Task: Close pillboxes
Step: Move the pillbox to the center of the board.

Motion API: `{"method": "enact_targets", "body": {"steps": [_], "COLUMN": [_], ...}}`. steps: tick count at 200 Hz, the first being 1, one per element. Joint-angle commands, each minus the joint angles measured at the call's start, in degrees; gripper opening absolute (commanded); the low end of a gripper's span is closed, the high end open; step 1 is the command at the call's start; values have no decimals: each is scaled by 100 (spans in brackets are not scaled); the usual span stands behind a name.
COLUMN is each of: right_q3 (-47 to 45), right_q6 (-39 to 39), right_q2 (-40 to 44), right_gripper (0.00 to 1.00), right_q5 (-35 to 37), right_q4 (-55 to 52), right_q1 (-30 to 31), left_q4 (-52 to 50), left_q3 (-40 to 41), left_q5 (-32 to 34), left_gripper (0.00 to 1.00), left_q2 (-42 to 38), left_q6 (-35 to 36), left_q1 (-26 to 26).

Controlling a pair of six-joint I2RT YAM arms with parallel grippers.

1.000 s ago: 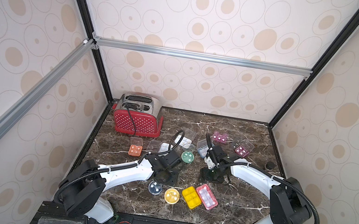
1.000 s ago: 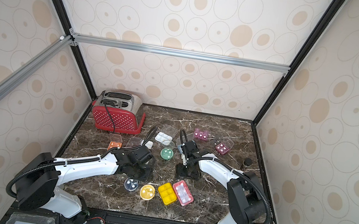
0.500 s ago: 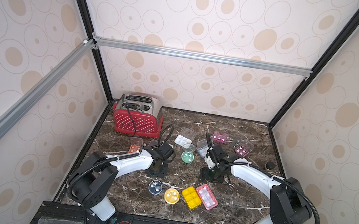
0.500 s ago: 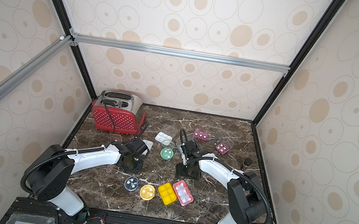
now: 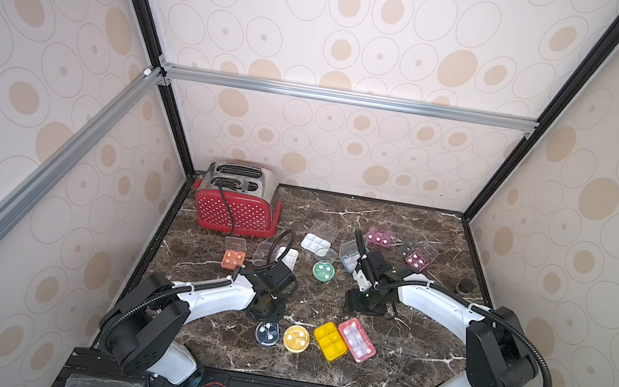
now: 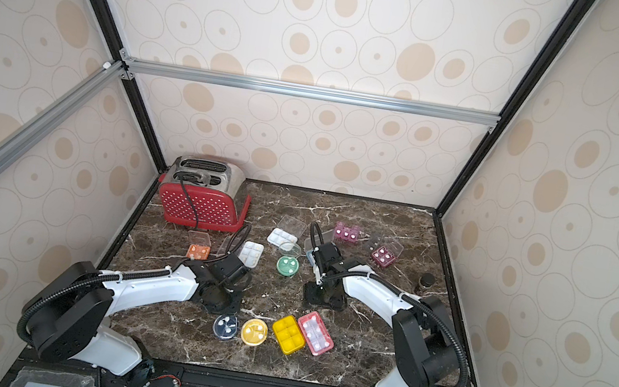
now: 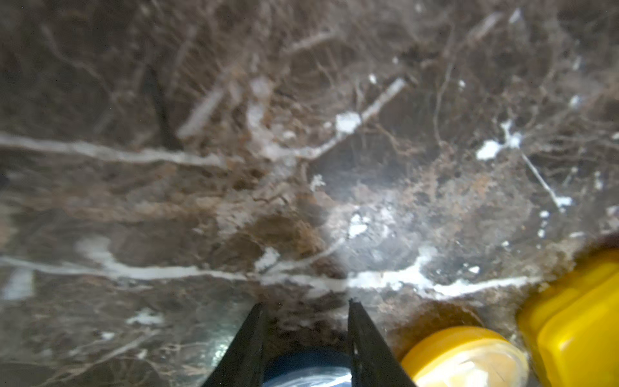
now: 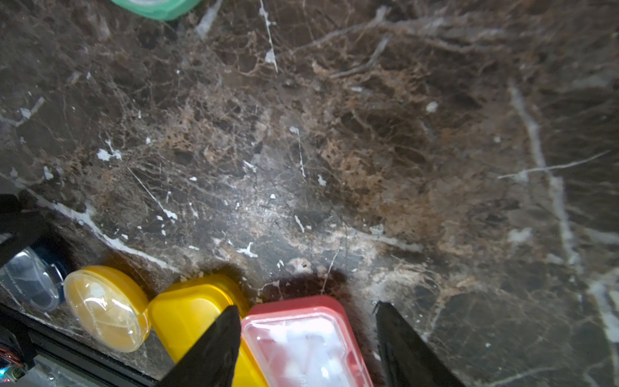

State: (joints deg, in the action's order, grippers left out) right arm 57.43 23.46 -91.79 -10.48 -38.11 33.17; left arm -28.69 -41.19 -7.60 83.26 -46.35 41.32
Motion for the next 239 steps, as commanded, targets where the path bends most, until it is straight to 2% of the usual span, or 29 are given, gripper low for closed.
{"method": "enact_targets", "body": {"steps": [1,19,46,74,105,136,160,180,201,239], "right_q3": [66,118,190,220,80,21,-115,-276,-446,-496], "right_q6": [-11,39,127,220,341,341,261,262,363,299], "right_q2": [-56,-1,184,416,634,931,1080,1093,1136,1289], "right_gripper": [67,66,65,64,63,65,65,65,65,63], "right_q5": [11,-24,-181,-266,-804,-40,-84,-474,-788,-815], "right_q4": [-22,64,283,462,795,620,640,769,961,926], "right_q1": [-61,-162,-407,-651,-1040,-1185,-1182,-1189,-1188,-1187], "left_q4": [180,-82,-558,-194,332,476,647,760,640,588], "left_q3": [138,-21,-769,-1482,-2258,-3021,-3431,-3762,-4001,-4025], "left_q5": [-177,68,437,529,526,336,225,-16,73,302], "left_gripper": [40,41,46,47,46,46,46,43,37,33], "left_q2": [-137,-308,-233,243,1022,1837,2338,2730,2964,3129], "left_q6": [-549,-501,-73,115,46,132,164,193,148,40], "left_q1": [224,227,99,-240,-386,-405,-453,-510,-511,-566]}}
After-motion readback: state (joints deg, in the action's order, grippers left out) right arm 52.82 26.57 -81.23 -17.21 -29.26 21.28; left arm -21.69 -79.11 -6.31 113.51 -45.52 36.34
